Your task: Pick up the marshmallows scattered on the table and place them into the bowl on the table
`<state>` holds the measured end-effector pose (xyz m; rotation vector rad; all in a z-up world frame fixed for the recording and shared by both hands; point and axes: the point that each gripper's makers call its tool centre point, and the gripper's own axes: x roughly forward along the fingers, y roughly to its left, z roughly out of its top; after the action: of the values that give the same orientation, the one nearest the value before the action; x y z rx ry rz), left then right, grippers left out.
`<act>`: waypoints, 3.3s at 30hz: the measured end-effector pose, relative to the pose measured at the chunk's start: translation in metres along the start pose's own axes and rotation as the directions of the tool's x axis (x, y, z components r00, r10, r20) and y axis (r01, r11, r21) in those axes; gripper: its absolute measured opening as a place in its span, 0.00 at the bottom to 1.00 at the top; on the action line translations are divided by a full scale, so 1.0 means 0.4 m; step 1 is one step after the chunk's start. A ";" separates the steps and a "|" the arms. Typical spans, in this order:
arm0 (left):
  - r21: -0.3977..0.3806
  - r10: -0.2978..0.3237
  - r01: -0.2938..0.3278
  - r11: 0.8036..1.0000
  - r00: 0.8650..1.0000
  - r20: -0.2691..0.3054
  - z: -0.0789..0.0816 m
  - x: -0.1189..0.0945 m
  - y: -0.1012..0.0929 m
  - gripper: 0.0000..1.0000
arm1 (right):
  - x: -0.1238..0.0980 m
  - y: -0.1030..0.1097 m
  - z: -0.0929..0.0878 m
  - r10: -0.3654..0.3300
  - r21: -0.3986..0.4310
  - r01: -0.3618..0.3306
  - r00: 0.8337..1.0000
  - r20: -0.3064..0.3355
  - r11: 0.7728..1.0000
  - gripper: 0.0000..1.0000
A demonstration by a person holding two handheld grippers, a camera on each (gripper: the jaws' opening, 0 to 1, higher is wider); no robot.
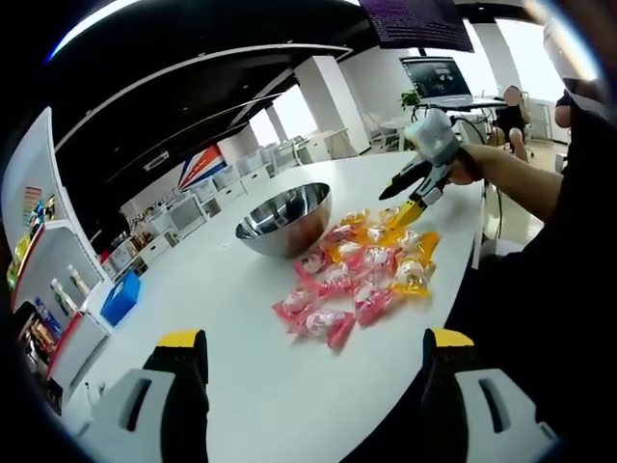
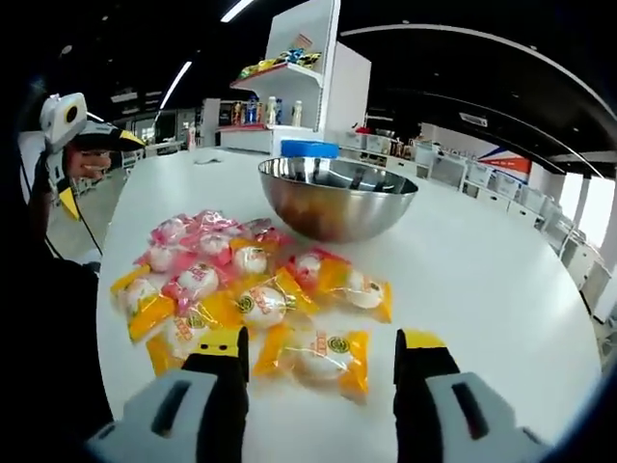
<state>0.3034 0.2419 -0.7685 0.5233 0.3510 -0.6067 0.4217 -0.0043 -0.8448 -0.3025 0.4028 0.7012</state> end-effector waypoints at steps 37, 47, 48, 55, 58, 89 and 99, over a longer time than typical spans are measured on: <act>0.000 -0.004 0.004 1.000 1.000 0.008 0.005 0.001 -0.005 0.90 | 0.016 0.008 -0.032 -0.005 0.079 0.006 1.000 -0.011 0.997 0.30; 0.000 0.001 -0.001 1.000 1.000 0.001 -0.001 -0.003 -0.003 0.89 | 0.012 0.004 -0.033 -0.011 0.091 0.012 1.000 -0.009 0.996 0.24; 0.002 0.003 -0.003 1.000 1.000 0.000 -0.001 -0.004 -0.002 0.89 | 0.012 0.003 -0.033 -0.011 0.092 0.012 1.000 -0.008 0.996 0.23; 0.004 0.009 -0.009 1.000 1.000 0.003 0.003 -0.006 0.003 0.89 | 0.012 0.005 -0.032 -0.002 0.079 0.005 0.999 -0.034 0.997 0.20; 0.003 0.007 -0.007 1.000 1.000 0.002 0.001 -0.006 0.000 0.89 | 0.013 0.011 -0.031 0.004 0.040 -0.002 0.999 -0.033 0.999 0.21; 0.000 0.002 -0.002 1.000 1.000 -0.007 -0.007 -0.001 -0.004 0.89 | -0.124 0.055 0.128 0.081 0.034 -0.086 0.989 0.122 0.996 0.21; 0.001 0.005 -0.005 1.000 1.000 -0.008 -0.008 -0.002 -0.003 0.89 | -0.246 0.072 0.205 0.067 0.004 -0.069 0.973 0.221 0.998 0.21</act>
<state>0.3014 0.2432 -0.7713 0.5273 0.3570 -0.6004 0.3552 -0.0059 -0.7317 -0.1973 0.2066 0.7902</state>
